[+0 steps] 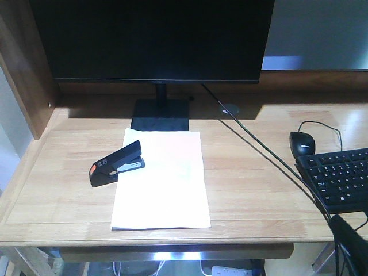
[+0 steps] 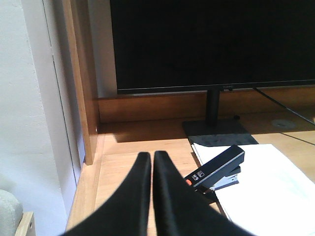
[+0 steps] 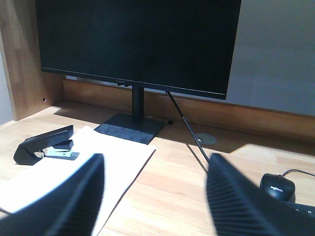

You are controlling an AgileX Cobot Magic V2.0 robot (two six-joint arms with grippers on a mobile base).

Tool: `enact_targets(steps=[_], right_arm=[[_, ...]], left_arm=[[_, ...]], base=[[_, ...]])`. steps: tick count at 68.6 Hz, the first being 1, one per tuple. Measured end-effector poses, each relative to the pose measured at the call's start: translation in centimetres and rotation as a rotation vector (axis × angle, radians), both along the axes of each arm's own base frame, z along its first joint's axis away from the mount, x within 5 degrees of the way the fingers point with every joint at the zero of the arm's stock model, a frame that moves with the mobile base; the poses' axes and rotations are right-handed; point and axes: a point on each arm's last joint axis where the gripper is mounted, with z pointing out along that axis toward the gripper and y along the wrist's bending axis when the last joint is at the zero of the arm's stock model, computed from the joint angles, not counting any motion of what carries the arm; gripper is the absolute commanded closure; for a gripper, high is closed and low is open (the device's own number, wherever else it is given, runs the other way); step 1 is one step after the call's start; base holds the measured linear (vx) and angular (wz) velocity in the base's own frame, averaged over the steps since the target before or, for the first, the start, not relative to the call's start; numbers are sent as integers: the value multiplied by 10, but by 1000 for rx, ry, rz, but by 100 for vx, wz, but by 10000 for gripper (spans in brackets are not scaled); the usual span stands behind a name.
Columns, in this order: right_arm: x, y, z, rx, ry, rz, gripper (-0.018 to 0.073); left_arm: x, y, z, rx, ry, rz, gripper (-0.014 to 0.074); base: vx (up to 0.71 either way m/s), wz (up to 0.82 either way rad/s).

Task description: Grab stapler and paper to desk for stapling

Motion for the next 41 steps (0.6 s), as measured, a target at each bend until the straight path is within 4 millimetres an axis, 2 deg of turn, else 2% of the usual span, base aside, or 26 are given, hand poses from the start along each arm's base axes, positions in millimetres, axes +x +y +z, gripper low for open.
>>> enact_targets(steps=[9,41], right_arm=[[0,0,0,1,0,0,578],[1,-2,0,-3,-7,-22,568]], left_arm=[[0,0,0,0,0,0,603],[0,0,0,0,0,0,603]], base=[[0,0],[0,0]])
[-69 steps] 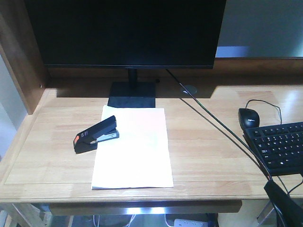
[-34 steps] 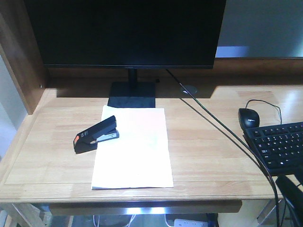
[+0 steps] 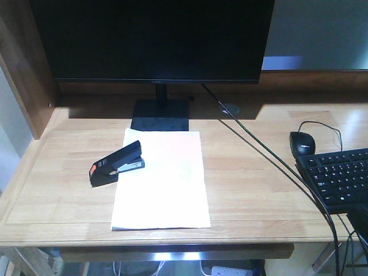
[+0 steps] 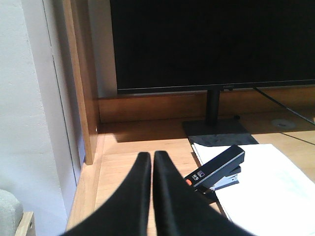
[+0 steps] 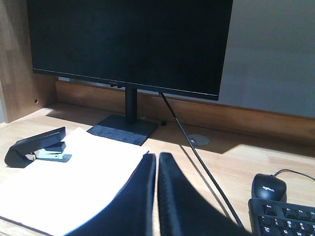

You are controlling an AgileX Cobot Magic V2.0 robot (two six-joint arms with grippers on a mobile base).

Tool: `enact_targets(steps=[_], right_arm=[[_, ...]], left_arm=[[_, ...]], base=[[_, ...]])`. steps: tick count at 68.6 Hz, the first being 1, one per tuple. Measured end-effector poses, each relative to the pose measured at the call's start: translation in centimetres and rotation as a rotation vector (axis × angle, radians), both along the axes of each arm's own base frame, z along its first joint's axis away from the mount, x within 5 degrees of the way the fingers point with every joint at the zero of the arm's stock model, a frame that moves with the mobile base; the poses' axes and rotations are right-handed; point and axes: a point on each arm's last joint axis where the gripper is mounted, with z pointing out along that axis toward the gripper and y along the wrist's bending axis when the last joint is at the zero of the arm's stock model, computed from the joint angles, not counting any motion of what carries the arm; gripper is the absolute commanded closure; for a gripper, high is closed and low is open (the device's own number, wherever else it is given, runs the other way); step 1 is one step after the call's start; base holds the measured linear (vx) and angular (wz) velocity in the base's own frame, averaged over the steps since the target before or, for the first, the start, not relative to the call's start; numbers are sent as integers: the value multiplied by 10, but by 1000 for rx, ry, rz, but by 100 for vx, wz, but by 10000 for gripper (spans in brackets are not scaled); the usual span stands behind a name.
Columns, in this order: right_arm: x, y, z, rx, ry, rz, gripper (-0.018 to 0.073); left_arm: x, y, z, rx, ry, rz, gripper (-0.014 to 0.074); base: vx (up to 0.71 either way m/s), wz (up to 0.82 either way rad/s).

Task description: Grab stapler and paper to desk for stapling

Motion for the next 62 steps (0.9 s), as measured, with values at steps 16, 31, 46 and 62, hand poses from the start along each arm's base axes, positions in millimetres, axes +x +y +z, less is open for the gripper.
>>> enact_targets(steps=[16,31,46,62], right_arm=[[0,0,0,-3,-1,0,568],[0,0,0,-2,-1,-1,568],[0,0,0,-2,-1,-1,568],[0,0,0,-3,0,-1,568]], left_arm=[[0,0,0,25,-9,0,603],[-1,0,-16,24,-144,-3,603],[-2,0,-37,-26,-172,-4,603],[-1,0,-45,-23,-96,-5,603]], base=[[0,0],[0,0],[0,0],[0,0]])
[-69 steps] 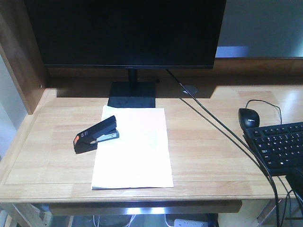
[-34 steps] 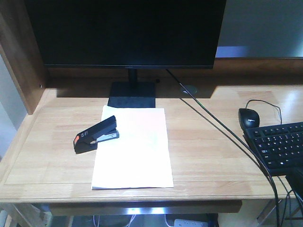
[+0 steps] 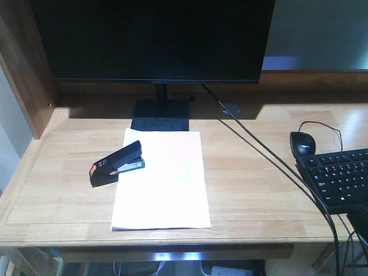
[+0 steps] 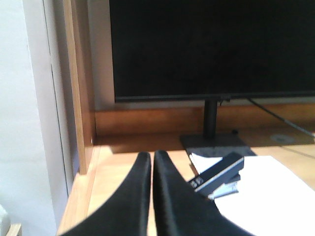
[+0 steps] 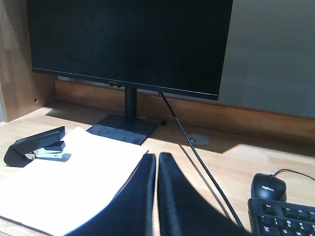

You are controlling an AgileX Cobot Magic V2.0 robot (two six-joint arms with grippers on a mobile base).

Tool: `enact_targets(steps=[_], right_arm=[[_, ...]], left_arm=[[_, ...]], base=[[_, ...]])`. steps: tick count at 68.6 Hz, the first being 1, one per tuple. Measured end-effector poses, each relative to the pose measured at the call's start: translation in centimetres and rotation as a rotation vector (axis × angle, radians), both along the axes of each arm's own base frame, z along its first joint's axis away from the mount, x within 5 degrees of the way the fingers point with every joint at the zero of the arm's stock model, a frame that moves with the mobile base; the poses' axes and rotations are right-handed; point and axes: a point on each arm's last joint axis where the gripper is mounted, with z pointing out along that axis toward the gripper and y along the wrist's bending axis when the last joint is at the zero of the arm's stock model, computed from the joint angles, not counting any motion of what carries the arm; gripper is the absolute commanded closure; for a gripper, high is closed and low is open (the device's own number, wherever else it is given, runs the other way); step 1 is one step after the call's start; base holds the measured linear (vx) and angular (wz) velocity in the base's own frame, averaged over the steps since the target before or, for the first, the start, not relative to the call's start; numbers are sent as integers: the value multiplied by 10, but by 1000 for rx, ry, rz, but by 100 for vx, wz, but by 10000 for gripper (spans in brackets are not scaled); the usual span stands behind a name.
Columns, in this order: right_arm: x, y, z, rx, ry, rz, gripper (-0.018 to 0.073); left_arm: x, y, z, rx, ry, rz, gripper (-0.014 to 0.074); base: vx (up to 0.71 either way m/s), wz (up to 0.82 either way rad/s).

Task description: Grab stapler and paper to desk for stapling

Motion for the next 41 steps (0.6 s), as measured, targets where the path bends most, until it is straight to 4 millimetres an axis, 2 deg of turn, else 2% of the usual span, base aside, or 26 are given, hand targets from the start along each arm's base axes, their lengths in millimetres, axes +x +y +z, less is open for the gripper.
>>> enact_targets(steps=[41], right_arm=[[0,0,0,0,0,0,568]], left_arm=[[0,0,-4,-8,40,-2,603]], base=[[0,0]])
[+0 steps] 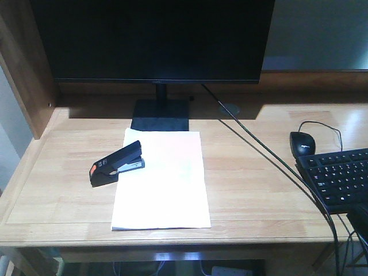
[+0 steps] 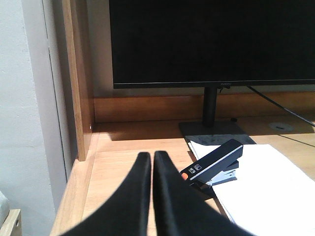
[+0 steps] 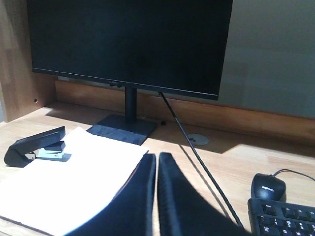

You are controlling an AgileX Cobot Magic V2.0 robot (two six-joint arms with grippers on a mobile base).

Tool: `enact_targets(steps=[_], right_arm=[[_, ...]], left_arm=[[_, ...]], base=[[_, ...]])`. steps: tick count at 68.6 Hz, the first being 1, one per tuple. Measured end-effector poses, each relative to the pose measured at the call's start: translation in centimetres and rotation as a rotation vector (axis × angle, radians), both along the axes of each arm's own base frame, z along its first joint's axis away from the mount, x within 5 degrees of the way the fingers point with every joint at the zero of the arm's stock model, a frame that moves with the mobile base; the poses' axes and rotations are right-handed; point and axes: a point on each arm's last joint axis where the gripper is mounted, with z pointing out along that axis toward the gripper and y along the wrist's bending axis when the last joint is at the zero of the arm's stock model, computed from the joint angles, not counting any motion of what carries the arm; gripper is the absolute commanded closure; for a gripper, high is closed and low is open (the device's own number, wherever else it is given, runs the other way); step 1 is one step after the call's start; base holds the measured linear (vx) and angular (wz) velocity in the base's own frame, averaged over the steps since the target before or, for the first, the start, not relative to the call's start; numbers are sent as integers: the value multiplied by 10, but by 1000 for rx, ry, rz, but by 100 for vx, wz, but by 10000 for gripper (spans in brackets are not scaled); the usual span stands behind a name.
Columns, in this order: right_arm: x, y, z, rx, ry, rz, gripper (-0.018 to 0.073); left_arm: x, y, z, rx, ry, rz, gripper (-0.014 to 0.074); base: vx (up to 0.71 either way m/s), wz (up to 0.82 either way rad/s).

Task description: Grab stapler and paper to desk for stapling

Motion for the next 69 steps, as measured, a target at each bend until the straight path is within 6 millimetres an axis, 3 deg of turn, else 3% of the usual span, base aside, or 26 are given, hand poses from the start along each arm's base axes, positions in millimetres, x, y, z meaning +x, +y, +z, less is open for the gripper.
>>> enact_targets(steps=[48,69], right_arm=[[0,0,0,-11,-5,-3,568],[5,-22,-5,-113,26,-238,568]], left_arm=[[0,0,0,0,0,0,603],[0,0,0,-1,0,0,603]], base=[[0,0],[0,0]])
